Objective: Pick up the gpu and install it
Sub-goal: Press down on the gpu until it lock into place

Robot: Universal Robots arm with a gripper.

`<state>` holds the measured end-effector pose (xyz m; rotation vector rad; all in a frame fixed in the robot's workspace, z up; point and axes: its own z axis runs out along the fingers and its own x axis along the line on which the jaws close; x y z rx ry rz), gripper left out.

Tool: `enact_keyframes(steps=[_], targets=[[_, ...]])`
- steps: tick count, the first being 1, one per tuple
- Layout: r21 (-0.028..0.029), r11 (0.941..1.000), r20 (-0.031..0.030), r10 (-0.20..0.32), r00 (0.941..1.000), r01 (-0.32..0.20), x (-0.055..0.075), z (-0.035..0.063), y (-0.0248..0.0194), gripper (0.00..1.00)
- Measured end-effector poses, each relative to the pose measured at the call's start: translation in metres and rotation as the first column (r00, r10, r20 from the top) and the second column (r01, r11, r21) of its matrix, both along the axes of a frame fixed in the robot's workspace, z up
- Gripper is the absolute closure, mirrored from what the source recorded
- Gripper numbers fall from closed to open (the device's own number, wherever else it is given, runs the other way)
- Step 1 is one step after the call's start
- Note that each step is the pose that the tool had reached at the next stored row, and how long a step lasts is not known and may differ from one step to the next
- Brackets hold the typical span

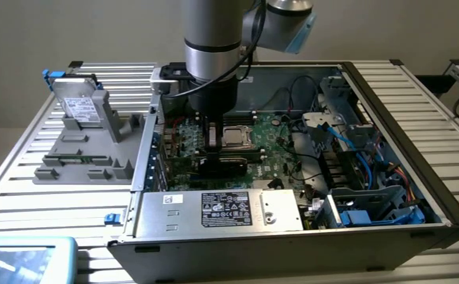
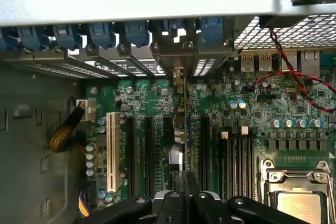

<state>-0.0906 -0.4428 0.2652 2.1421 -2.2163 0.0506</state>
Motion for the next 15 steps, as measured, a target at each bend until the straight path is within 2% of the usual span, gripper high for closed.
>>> enact_keyframes(steps=[4,6,8,11,13,15], targets=[[0.0005,1.0000,-0.0026,-0.005,1.0000,0.005,-0.001,0.0121,-0.0001,0.88],[0.0066,1.0000,-0.0037,-0.006,1.0000,0.006,-0.002,0.0147,-0.0001,0.88],[0.0104,0.9999,-0.0053,-0.006,1.0000,0.006,-0.003,0.0169,-0.0001,0.88],[0.0128,0.9999,-0.0109,-0.006,0.9999,0.006,-0.005,0.0205,-0.0001,0.88],[0.0128,0.9999,-0.0185,-0.006,0.9998,0.006,-0.006,0.0238,0.0000,0.88],[0.0130,0.9999,-0.0207,-0.006,0.9998,0.006,-0.006,0.0239,0.0004,0.88]])
